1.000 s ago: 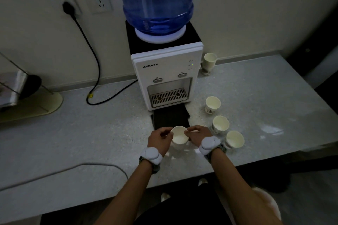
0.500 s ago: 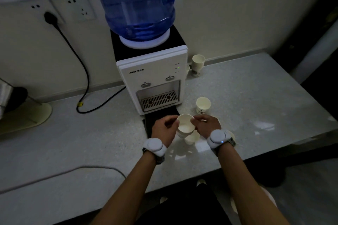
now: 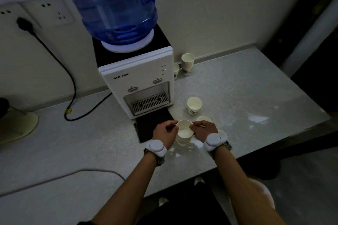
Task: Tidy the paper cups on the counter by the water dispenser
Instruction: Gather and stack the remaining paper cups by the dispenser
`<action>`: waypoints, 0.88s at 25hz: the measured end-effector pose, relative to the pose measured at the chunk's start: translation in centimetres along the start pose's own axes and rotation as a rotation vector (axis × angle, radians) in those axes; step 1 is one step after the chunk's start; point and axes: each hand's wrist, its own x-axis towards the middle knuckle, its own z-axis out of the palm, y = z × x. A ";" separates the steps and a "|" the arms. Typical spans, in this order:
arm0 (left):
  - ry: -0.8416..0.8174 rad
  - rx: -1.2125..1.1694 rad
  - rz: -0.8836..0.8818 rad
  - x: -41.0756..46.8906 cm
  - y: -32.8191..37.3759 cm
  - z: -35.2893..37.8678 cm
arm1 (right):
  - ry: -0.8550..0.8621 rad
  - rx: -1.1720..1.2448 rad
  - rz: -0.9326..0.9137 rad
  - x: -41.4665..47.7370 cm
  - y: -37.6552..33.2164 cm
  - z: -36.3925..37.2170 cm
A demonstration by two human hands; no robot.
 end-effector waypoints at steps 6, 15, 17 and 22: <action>-0.018 0.028 -0.063 0.6 -1.2 1.1 | -0.070 0.004 0.015 0.9 1.5 0.5; -0.040 0.076 -0.138 0.9 -2.4 2.3 | -0.083 -0.182 -0.003 1.3 2.8 1.1; -0.040 0.083 -0.132 0.8 -2.5 2.5 | -0.084 -0.232 -0.005 1.2 2.9 1.2; -0.036 0.053 -0.141 0.6 -2.6 2.6 | -0.086 -0.244 -0.004 1.1 2.9 1.4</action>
